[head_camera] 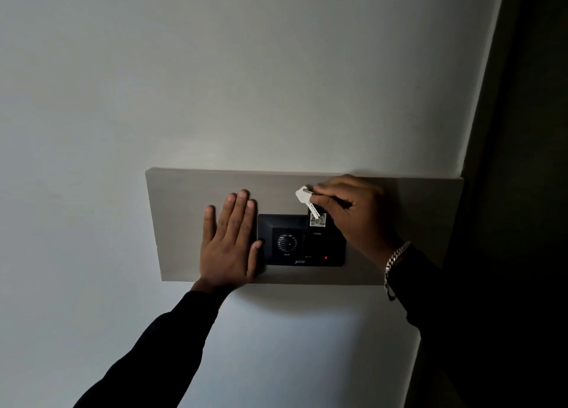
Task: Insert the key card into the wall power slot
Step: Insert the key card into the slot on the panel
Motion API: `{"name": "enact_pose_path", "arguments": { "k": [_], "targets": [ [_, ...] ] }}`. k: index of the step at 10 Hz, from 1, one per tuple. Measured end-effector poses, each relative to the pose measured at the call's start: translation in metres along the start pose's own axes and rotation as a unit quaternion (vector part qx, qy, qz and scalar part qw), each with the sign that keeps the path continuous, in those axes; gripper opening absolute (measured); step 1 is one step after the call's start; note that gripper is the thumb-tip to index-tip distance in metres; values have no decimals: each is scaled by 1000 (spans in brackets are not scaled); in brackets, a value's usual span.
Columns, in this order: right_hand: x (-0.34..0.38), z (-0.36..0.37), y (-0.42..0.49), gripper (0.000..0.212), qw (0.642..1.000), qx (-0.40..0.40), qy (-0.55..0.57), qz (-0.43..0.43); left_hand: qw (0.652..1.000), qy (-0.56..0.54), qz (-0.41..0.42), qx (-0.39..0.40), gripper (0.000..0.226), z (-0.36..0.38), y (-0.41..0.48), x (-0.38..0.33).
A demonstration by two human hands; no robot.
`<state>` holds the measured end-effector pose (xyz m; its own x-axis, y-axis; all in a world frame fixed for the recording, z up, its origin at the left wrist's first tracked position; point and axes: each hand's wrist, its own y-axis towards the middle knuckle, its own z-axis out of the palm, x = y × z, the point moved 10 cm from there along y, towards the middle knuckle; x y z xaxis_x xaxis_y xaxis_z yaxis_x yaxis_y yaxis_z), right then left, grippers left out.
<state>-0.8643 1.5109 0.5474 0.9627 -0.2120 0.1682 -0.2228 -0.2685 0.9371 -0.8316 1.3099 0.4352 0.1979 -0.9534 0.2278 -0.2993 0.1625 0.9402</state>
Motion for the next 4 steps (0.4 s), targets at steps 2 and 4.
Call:
{"name": "enact_pose_path", "arguments": {
  "k": [2, 4],
  "targets": [
    [-4, 6, -15, 13, 1000, 17, -7, -23, 1000, 17, 2, 6, 66, 3, -1, -1],
    [-1, 0, -23, 24, 1000, 14, 0, -9, 998, -42, -15, 47, 67, -4, 3, -1]
  ]
}}
